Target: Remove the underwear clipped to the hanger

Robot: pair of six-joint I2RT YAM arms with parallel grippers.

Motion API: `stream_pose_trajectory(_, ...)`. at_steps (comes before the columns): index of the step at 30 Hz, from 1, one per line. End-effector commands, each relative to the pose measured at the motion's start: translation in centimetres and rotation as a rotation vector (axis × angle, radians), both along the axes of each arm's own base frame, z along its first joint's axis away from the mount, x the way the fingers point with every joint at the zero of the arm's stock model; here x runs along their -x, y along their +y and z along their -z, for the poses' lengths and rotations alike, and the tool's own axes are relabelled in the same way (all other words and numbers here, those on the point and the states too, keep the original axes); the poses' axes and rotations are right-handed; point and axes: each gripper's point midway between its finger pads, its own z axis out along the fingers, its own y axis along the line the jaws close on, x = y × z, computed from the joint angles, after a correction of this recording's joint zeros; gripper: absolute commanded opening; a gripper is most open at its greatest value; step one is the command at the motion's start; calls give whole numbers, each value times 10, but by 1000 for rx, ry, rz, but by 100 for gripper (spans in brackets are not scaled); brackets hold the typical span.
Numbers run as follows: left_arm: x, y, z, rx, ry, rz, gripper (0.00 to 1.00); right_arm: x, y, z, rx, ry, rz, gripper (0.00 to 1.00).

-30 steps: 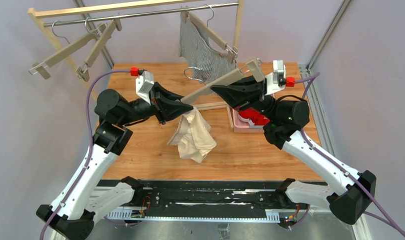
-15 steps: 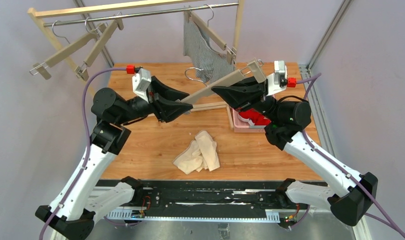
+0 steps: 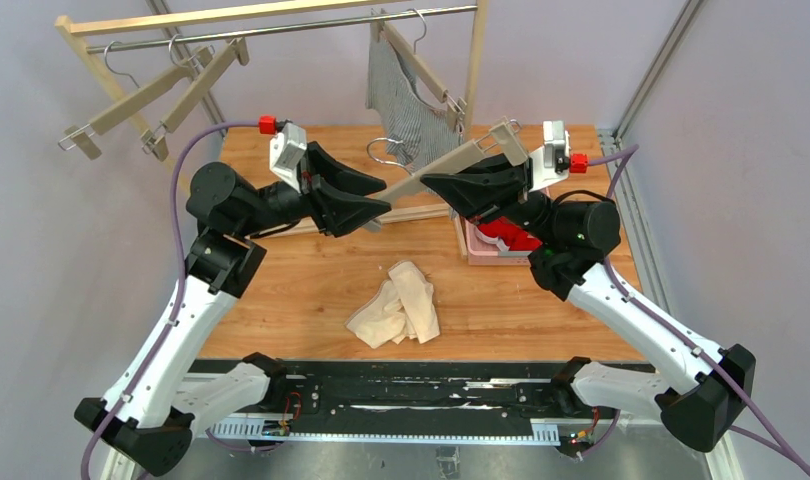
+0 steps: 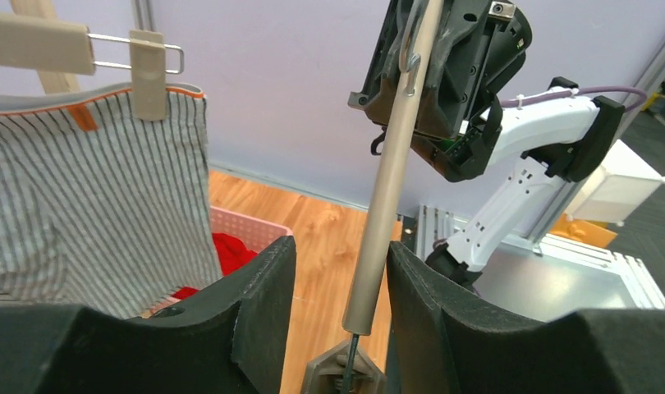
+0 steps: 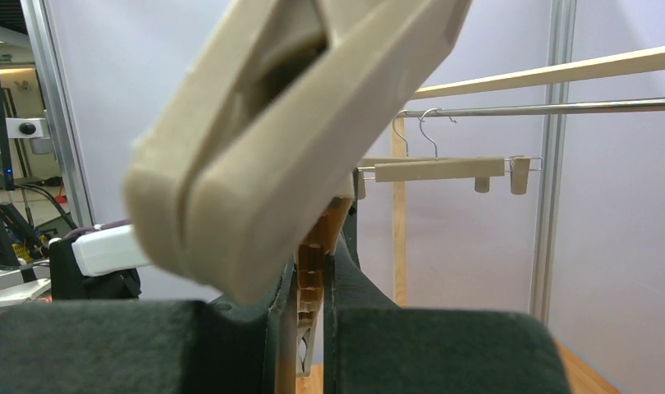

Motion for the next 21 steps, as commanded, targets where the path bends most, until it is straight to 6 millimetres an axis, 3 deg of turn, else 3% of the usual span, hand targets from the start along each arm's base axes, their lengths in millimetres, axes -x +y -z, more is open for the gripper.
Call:
stream_pose_trajectory(1, 5, -4, -7, 9, 1, 51, 50, 10, -5, -18, -41, -43, -13, 1)
stream_pose_trajectory(3, 4, -5, -5, 3, 4, 61, 45, 9, -3, -17, -39, -40, -14, 1)
stream_pose_trajectory(5, 5, -7, -4, -3, 2, 80, 25, 8, -2, -16, -37, -36, -16, 1)
stream_pose_trajectory(6, 4, -8, -3, -4, 6, 81, 7, 7, -1, -15, -35, -33, -14, 1)
stream_pose_trajectory(7, 2, -8, -3, -2, 12, 75, 1, 6, -1, -14, -34, -29, -13, 1)
stream_pose_trajectory(17, 18, 2, -29, 41, -42, 56, 0, -4, 2, -1, -9, 13, 14, 1)
stream_pose_trajectory(18, 18, 4, -30, 44, -35, 45, 0, -5, 3, 1, -2, 17, 21, 12)
stream_pose_trajectory(21, 20, 11, -30, 30, -32, -10, 0, -10, 2, 12, 35, 42, 56, 72)
